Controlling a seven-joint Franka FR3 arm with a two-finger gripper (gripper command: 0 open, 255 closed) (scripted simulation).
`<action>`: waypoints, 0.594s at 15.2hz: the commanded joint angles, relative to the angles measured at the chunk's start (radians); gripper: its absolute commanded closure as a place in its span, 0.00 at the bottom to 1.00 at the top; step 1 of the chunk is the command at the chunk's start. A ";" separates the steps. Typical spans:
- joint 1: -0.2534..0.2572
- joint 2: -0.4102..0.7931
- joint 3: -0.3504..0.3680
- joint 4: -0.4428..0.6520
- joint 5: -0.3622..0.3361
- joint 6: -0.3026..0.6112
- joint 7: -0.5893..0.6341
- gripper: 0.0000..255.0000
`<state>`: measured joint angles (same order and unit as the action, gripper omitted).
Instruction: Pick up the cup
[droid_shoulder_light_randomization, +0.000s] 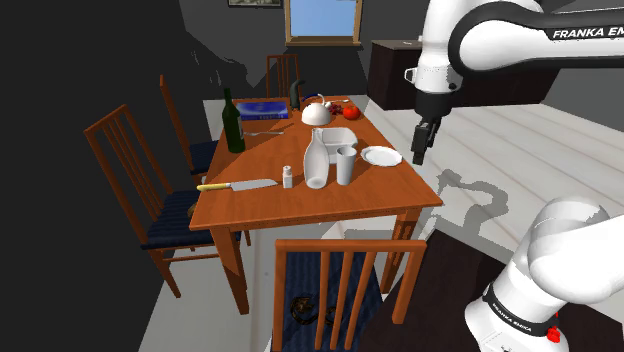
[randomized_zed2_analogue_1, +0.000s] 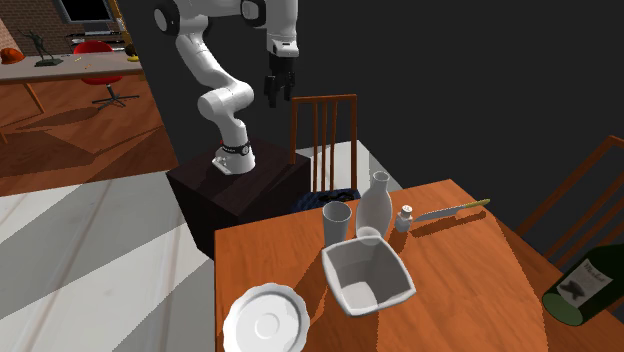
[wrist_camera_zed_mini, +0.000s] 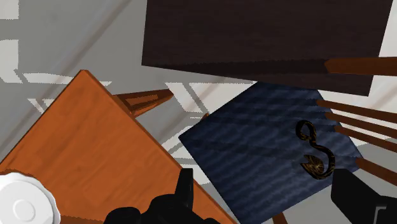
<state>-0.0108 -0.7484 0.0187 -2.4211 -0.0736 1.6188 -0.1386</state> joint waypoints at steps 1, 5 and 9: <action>0.000 0.000 0.000 0.000 0.000 0.000 0.000 0.00; -0.015 0.138 -0.025 0.032 -0.020 0.114 -0.017 0.00; -0.027 0.284 -0.049 0.085 -0.033 0.214 -0.034 0.00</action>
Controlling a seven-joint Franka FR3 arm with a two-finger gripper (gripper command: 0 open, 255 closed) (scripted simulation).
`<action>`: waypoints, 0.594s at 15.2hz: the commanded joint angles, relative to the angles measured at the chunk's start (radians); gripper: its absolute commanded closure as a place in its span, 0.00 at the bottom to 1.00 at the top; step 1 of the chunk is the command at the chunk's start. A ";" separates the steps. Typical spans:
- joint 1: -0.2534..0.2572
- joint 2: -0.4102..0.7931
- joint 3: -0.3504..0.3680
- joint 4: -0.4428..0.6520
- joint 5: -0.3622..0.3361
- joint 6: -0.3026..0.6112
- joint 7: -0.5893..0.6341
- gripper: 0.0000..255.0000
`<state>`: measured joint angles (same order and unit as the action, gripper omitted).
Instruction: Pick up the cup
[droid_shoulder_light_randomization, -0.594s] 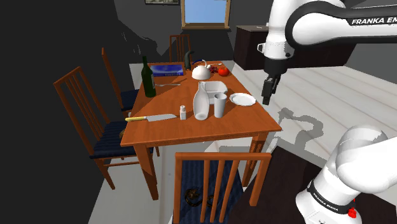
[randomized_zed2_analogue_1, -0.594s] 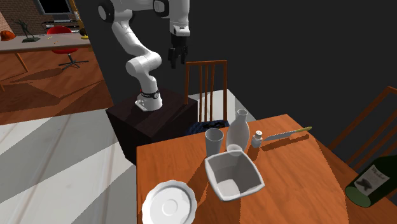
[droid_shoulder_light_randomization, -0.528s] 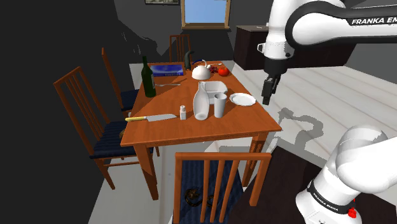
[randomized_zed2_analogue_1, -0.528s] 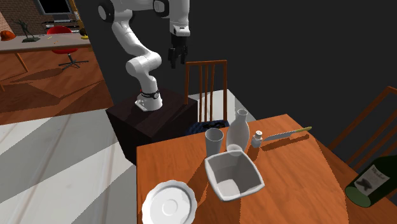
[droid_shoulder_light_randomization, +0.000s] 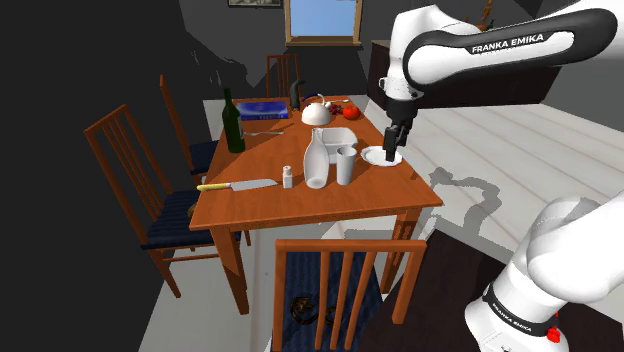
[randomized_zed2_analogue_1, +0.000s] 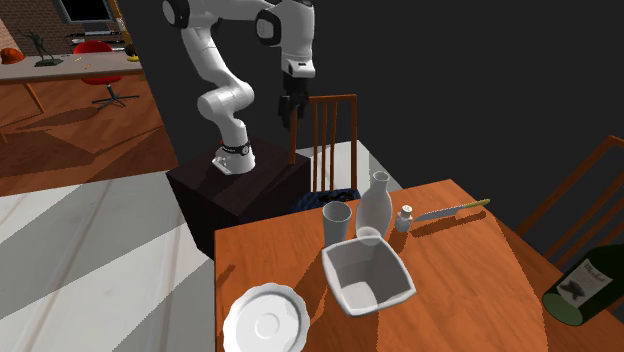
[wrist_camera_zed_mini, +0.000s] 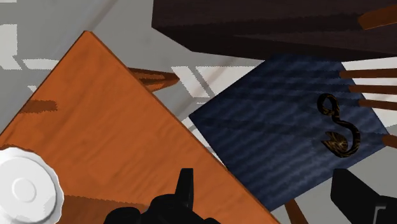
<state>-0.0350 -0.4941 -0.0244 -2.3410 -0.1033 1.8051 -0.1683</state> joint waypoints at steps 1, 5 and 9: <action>-0.006 0.066 -0.012 0.022 -0.006 0.050 -0.009 0.00; -0.016 0.217 -0.032 0.102 -0.010 0.128 -0.027 0.00; -0.026 0.368 -0.050 0.202 -0.007 0.187 -0.047 0.00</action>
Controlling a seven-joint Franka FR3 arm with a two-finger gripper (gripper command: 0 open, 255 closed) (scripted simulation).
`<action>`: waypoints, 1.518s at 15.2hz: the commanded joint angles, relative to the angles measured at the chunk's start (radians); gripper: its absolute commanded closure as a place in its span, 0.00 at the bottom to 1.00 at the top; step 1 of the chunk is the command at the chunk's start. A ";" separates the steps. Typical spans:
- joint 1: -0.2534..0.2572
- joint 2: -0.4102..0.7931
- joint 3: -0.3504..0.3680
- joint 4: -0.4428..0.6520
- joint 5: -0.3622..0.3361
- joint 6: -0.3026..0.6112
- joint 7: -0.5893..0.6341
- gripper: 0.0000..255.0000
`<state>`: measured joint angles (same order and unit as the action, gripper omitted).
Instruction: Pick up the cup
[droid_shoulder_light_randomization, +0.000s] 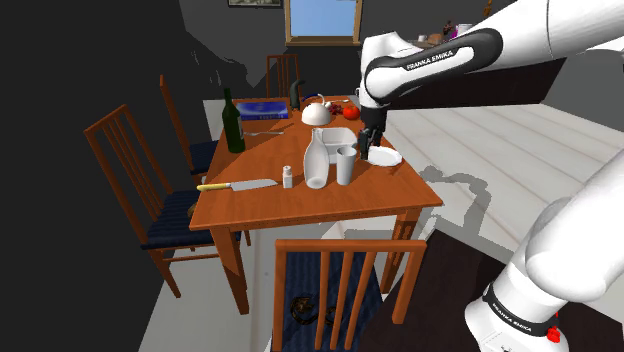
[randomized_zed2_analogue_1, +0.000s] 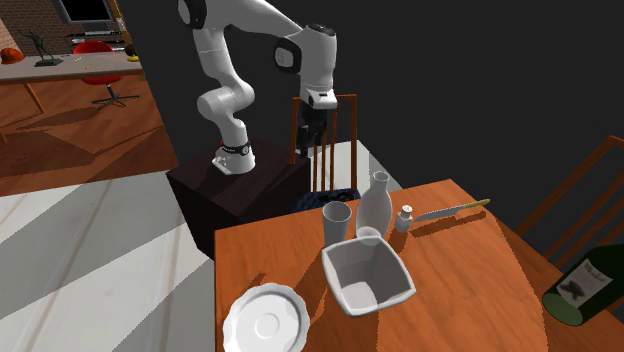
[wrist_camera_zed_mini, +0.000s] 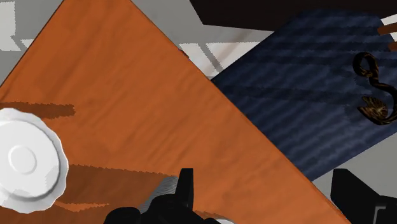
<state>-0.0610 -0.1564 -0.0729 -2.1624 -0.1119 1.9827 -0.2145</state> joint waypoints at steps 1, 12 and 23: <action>-0.003 0.068 -0.005 0.051 0.004 0.021 -0.006 0.00; -0.043 0.496 -0.029 0.454 0.048 0.065 -0.068 0.00; -0.050 0.578 -0.028 0.456 0.054 0.146 -0.069 0.00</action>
